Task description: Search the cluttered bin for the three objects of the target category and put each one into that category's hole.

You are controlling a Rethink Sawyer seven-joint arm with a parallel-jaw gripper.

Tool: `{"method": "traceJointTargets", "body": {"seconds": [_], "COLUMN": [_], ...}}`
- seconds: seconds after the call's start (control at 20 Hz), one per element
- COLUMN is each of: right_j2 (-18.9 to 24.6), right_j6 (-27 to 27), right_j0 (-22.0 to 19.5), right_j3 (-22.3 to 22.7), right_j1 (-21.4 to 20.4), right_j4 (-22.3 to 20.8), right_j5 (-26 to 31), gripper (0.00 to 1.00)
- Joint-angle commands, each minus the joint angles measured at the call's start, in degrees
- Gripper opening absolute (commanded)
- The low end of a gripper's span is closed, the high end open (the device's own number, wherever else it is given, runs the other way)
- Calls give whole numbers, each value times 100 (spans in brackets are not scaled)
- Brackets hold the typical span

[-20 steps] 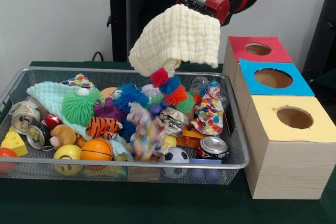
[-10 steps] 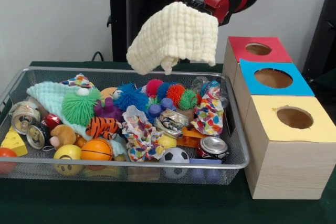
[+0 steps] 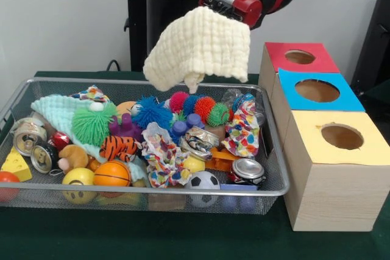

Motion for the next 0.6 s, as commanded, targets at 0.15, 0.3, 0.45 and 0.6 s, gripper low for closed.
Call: {"method": "traceJointTargets", "body": {"seconds": [0.15,0.3,0.45,0.6], "right_j2": [-437,-500,-467,-411], "right_j6": [1255,1327,1370,1368], "right_j0": [-1490,-1960,-2346,-2669], "right_j3": [-360,-549,-699,-816], "right_j1": [-574,-739,-837,-942], "right_j4": [-2609,-3274,-3701,-4081], "right_j5": [-205,-408,-635,-785], "gripper": [0,0,0,0]}}
